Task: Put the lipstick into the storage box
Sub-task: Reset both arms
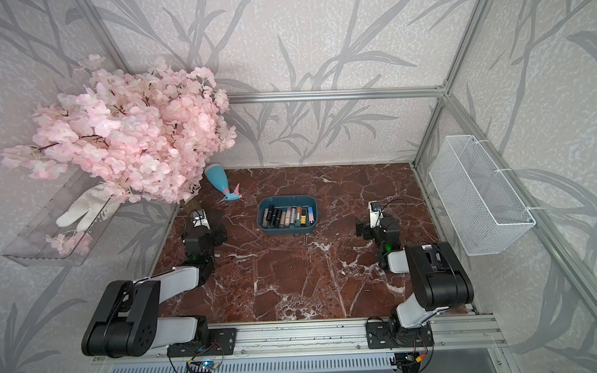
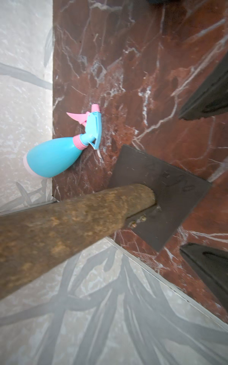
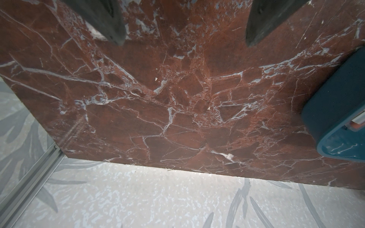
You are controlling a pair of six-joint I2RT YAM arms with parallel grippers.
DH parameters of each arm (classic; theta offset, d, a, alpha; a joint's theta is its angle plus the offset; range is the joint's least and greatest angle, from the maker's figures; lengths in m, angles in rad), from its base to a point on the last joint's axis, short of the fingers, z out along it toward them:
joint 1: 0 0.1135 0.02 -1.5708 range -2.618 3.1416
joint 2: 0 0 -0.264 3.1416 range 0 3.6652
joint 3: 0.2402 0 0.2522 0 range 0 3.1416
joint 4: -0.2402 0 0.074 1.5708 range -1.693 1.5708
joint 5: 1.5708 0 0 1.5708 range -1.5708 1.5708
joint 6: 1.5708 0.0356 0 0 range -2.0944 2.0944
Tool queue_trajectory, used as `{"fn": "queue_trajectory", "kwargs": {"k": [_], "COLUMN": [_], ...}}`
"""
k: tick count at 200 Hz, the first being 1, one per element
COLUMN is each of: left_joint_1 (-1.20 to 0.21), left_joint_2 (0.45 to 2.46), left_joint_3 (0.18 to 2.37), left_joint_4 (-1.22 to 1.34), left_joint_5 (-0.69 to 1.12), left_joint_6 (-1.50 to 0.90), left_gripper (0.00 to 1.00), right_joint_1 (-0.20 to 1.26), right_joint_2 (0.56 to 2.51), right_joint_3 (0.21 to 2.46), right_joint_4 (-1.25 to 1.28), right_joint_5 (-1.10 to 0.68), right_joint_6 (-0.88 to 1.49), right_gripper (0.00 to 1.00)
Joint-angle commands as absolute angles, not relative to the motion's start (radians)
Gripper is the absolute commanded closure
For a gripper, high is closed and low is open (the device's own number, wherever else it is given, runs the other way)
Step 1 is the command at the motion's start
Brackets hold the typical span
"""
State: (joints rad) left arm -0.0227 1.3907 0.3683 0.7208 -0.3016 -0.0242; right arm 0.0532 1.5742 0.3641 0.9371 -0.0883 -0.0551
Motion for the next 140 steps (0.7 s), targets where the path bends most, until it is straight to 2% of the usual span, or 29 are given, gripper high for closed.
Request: {"fn": "queue_trajectory", "kwargs": {"k": [1,18,58,140], "left_joint_1": [-0.012,-0.011,0.003,0.016], "left_joint_2": [1.471,1.52,1.522,1.521], "left_joint_3": [0.359,0.318,0.416,0.414], "left_joint_4": [0.858,0.983,0.791,0.795], "left_joint_5": [-0.173,-0.135,-0.178,-0.159], "left_joint_6": [-0.028,-0.006,-0.05,-0.057], "left_gripper": [0.0,0.0,0.0,0.0], "right_joint_1": [0.05,0.051,0.053,0.058], "right_joint_2": [1.573,1.575,1.578,1.58], "right_joint_3": [0.385,0.384,0.382,0.383], "right_joint_4": [0.939,0.944,0.952,0.953], "right_joint_5": [-0.095,-0.094,-0.091,-0.075], "right_joint_6": [-0.062,-0.062,-0.058,-0.061], "right_gripper": [0.01,0.01,0.01,0.01]}}
